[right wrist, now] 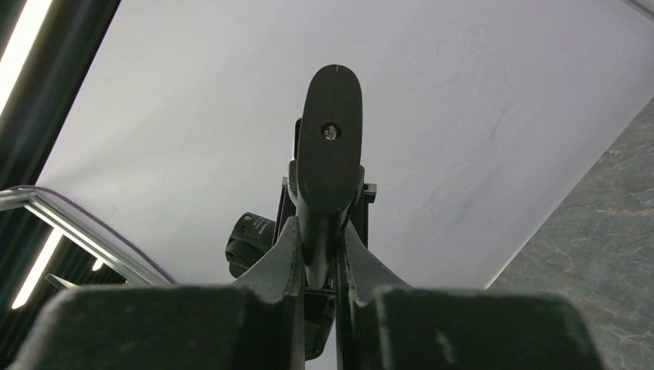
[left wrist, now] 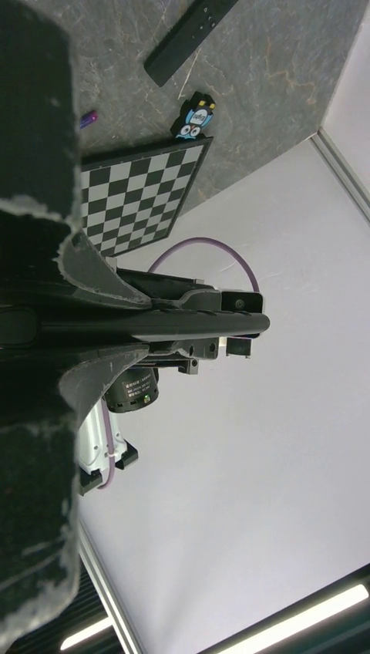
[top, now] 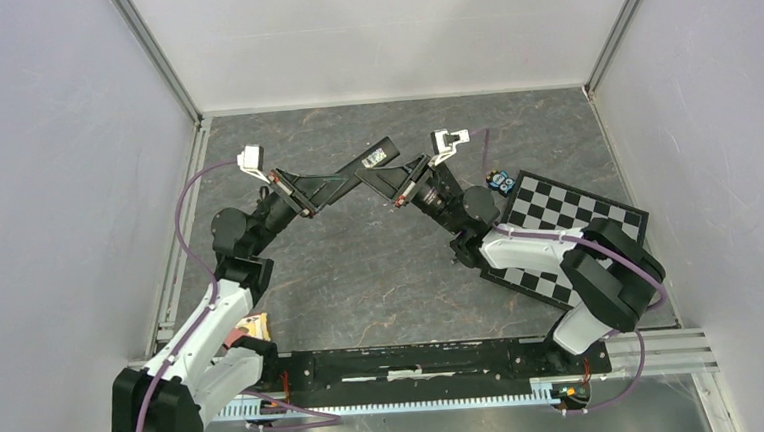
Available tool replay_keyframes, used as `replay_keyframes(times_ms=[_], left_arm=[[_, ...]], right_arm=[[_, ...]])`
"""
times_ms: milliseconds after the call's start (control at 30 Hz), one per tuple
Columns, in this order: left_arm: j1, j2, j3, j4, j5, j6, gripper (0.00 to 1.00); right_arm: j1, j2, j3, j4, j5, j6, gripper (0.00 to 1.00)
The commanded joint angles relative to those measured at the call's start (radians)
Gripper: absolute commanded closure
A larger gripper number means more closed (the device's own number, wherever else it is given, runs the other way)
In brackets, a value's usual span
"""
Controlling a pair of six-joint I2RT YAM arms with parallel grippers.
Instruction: Load the batteries into the remote control
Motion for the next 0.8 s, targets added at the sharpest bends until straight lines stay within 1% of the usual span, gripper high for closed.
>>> replay_keyframes(times_ms=[0,33,100,133,200,233,267,300,333,433,500,533,567,667,767], left_arm=[[-0.001,-0.01,-0.002,0.063,0.007,-0.02,0.87],[-0.001,-0.012,-0.005,0.056,0.024,-0.008,0.81],[0.0,-0.02,-0.004,0.007,0.051,0.042,0.62],[0.002,-0.024,0.004,-0.041,0.07,0.076,0.43],[0.008,-0.031,0.033,-0.15,0.112,0.165,0.14],[0.009,-0.034,0.052,-0.226,0.127,0.225,0.01],[0.009,-0.034,0.082,-0.291,0.148,0.281,0.0],[0.011,-0.029,0.108,-0.364,0.163,0.339,0.0],[0.011,-0.024,0.127,-0.406,0.174,0.373,0.0],[0.012,-0.001,0.154,-0.424,0.229,0.403,0.0],[0.011,0.02,0.172,-0.412,0.28,0.404,0.0],[0.011,0.033,0.182,-0.408,0.31,0.405,0.0],[0.011,0.05,0.193,-0.408,0.343,0.413,0.03],[0.005,0.106,0.218,-0.41,0.413,0.418,0.23],[-0.021,0.144,0.23,-0.41,0.448,0.423,0.39]], right_arm=[[-0.005,-0.003,0.032,0.058,0.0,-0.025,1.0],[-0.009,-0.003,0.031,0.058,-0.005,-0.03,1.0],[-0.022,-0.006,0.024,0.056,-0.028,-0.033,1.0],[-0.03,-0.014,0.015,0.059,-0.05,-0.034,1.0],[-0.048,-0.036,-0.008,0.029,-0.098,-0.043,1.0],[-0.062,-0.051,0.003,-0.04,-0.146,-0.056,1.0],[-0.073,-0.061,0.039,-0.145,-0.24,-0.103,1.0],[-0.077,-0.07,0.093,-0.297,-0.324,-0.174,1.0],[-0.077,-0.084,0.123,-0.423,-0.368,-0.262,1.0],[-0.08,-0.128,0.152,-0.676,-0.472,-0.503,1.0],[-0.08,-0.141,0.184,-0.887,-0.499,-0.661,1.0],[-0.08,-0.148,0.185,-0.932,-0.519,-0.719,1.0],[-0.079,-0.151,0.185,-0.965,-0.552,-0.751,1.0],[-0.077,-0.137,0.194,-1.018,-0.647,-0.821,1.0],[-0.077,-0.129,0.193,-1.01,-0.681,-0.833,1.0]])
